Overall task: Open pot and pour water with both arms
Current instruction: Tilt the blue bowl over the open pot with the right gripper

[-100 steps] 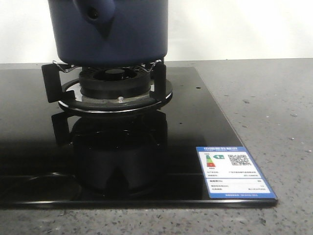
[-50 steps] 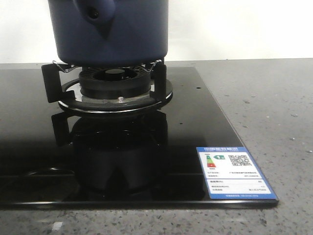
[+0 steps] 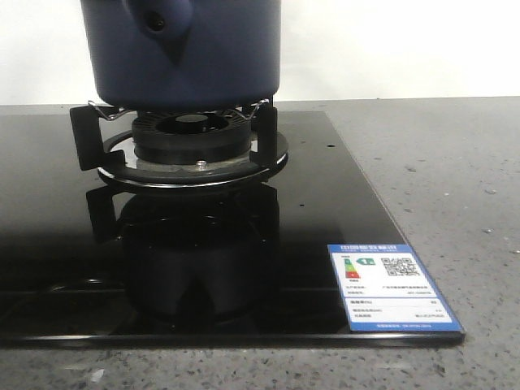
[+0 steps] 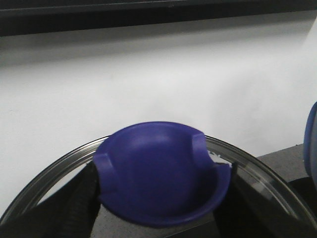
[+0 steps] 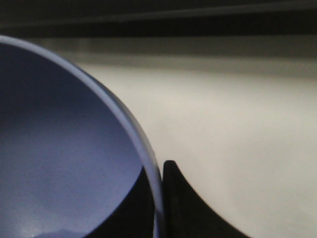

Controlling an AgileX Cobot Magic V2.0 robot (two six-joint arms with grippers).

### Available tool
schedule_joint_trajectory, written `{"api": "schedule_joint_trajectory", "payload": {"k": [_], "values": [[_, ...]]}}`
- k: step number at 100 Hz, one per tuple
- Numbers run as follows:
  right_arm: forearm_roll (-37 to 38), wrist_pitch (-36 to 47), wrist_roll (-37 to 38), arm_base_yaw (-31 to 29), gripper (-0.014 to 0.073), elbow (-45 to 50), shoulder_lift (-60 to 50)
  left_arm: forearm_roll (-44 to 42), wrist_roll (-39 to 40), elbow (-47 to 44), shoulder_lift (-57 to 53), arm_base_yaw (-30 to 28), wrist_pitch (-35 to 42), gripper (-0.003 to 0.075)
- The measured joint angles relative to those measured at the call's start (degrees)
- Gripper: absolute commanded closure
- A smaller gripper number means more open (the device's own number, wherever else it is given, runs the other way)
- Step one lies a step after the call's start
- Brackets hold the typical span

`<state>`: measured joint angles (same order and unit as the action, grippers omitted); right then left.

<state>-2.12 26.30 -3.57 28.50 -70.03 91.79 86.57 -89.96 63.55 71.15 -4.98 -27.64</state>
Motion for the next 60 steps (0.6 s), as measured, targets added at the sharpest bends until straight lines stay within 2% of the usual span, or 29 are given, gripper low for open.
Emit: {"api": "schedule_joint_trajectory", "payload": {"k": [60], "values": [[1.6,24.4,0.0,0.0,0.0657,1.5,4.9,0.6,0.0,0.0,0.0,0.0,-0.6,0.0318]]}}
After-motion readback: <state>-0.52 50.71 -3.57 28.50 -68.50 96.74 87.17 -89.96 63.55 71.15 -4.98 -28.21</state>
